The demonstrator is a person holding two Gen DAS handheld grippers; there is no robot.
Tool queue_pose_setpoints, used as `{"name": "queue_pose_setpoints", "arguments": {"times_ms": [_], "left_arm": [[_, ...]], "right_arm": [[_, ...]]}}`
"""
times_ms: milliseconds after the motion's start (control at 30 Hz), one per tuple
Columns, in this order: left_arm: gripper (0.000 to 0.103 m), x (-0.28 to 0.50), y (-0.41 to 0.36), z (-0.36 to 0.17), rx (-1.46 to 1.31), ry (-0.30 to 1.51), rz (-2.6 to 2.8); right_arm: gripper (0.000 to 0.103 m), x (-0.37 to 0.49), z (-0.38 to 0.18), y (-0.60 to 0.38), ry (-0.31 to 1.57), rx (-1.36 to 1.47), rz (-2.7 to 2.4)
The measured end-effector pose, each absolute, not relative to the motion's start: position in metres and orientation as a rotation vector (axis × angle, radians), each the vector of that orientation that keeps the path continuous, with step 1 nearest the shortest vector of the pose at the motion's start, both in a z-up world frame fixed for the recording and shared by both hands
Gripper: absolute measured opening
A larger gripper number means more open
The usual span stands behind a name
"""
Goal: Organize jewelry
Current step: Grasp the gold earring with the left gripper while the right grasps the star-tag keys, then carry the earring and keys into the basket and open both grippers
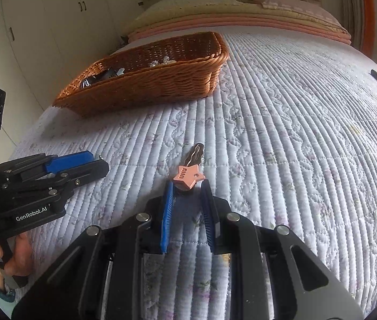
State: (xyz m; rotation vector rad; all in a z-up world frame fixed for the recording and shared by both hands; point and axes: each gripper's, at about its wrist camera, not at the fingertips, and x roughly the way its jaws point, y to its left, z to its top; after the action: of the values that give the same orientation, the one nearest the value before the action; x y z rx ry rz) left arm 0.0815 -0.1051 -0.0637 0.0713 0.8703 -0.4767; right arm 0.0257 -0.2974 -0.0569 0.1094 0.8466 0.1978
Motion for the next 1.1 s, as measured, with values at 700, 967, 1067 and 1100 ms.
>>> {"name": "queue_pose_setpoints", "arguments": {"times_ms": [700,967,1067,1100], "left_arm": [[0.015,0.066,-0.099,-0.060,0.064,0.799,-0.457],[0.015,0.046,-0.086,-0.034,0.002,0.674,-0.485],[0.015,0.039,-0.084,-0.019,0.003,0.626,-0.481],[0.015,0.039,-0.084,-0.013,0.000,0.612,-0.483]], "right_arm": [[0.012,0.017,-0.050,-0.292,0.786,0.088,0.221],[0.012,0.003,-0.034,-0.290,0.698,0.087,0.250],[0.012,-0.003,-0.022,-0.287,0.662,0.079,0.246],[0.012,-0.004,-0.016,-0.286,0.648,0.080,0.244]]}}
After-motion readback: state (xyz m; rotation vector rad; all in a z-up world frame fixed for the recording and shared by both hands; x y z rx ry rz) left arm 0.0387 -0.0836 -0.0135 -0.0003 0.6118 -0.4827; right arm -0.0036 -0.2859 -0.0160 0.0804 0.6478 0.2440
